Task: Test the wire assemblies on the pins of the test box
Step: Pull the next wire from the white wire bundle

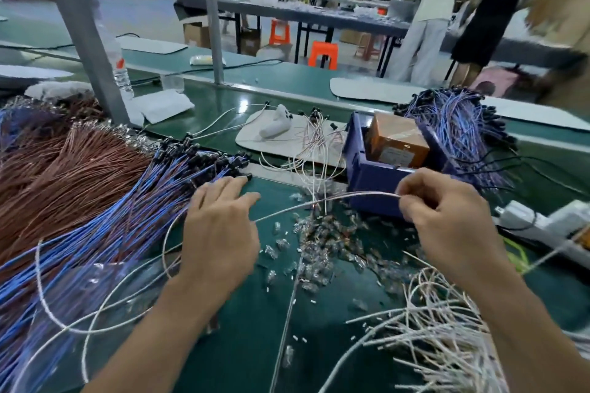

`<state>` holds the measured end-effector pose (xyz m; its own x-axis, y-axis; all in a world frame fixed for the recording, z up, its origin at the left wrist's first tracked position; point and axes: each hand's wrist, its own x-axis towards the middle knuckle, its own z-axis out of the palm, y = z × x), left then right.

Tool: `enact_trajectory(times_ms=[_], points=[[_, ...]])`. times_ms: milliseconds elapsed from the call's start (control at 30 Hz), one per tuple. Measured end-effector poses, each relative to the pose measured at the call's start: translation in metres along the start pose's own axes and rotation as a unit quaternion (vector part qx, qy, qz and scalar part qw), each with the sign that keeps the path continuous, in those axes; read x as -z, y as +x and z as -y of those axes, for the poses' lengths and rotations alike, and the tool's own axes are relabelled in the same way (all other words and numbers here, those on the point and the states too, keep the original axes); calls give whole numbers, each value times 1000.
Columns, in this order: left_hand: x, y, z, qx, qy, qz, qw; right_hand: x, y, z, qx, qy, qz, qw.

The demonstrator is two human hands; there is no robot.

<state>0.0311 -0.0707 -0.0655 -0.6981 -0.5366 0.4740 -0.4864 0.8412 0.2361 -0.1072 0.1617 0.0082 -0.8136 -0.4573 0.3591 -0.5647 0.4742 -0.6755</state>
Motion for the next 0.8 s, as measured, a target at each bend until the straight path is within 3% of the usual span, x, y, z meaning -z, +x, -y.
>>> enact_trajectory(times_ms=[100,200,367,500,667,800], points=[[8,1,-37,-66,-141,27,987,17,-8,-13,-14,58,6,998],[6,9,-70,-34,-283,109,952,30,-13,-28,-28,106,-20,994],[-11,18,-91,27,-495,150,855,60,-20,-55,-76,152,-129,977],[-20,19,-83,41,-495,118,860,80,-27,-79,-99,102,-177,974],[-28,8,-90,30,-473,66,878,79,-28,-90,-94,-106,-136,980],[-37,0,-100,4,-451,65,890,70,-27,-77,-68,-212,-75,972]])
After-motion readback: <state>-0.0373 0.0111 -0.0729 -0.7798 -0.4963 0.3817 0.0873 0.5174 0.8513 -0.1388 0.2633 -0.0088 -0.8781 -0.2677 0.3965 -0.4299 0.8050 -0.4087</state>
